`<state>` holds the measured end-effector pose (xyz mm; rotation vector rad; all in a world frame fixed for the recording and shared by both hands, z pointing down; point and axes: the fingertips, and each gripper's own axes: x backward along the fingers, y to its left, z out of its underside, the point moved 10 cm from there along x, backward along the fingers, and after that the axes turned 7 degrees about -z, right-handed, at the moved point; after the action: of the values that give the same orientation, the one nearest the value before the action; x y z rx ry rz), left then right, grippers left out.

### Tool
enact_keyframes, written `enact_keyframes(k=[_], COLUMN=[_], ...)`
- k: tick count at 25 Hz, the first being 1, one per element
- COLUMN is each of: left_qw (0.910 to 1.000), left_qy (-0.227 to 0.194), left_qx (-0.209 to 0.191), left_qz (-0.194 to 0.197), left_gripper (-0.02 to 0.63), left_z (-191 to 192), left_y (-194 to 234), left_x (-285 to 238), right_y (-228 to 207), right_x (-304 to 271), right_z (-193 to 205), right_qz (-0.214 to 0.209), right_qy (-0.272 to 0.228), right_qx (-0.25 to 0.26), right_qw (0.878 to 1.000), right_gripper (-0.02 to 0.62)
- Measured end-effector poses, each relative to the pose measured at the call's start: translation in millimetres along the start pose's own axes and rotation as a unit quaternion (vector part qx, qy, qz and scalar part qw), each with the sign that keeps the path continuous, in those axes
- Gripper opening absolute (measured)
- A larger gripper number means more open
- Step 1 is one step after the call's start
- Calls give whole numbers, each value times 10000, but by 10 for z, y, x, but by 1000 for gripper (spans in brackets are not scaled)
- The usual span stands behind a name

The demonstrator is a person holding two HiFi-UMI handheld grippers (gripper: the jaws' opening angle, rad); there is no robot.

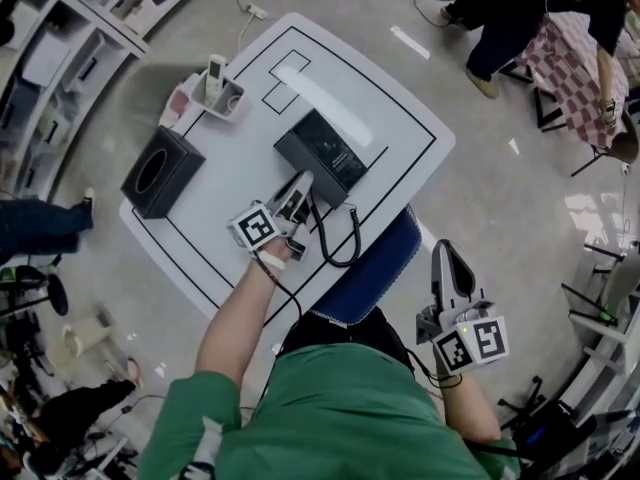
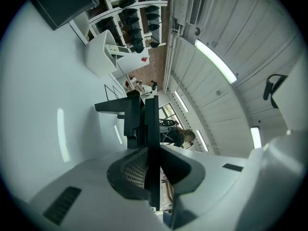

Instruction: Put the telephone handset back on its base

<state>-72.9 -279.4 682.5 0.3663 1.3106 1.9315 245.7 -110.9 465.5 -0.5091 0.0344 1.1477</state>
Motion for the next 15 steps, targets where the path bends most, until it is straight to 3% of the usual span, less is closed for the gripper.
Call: enact_keyframes(k=[4,15], left_qw=[9986,9987], left_qy=[-37,83], left_qx=[503,353], left_qz=[-136,-366], left_gripper=[80,80], left_z=[61,16], left_y=[58,46], left_x=[14,-22], right_y=[7,68], right_x=[1,-4], right_z=[-23,-27], right_qz=[-12,-87], right_qy=[5,-1], right_qx=[-5,-37], right_qw=[10000,10000], right_gripper=[15,15])
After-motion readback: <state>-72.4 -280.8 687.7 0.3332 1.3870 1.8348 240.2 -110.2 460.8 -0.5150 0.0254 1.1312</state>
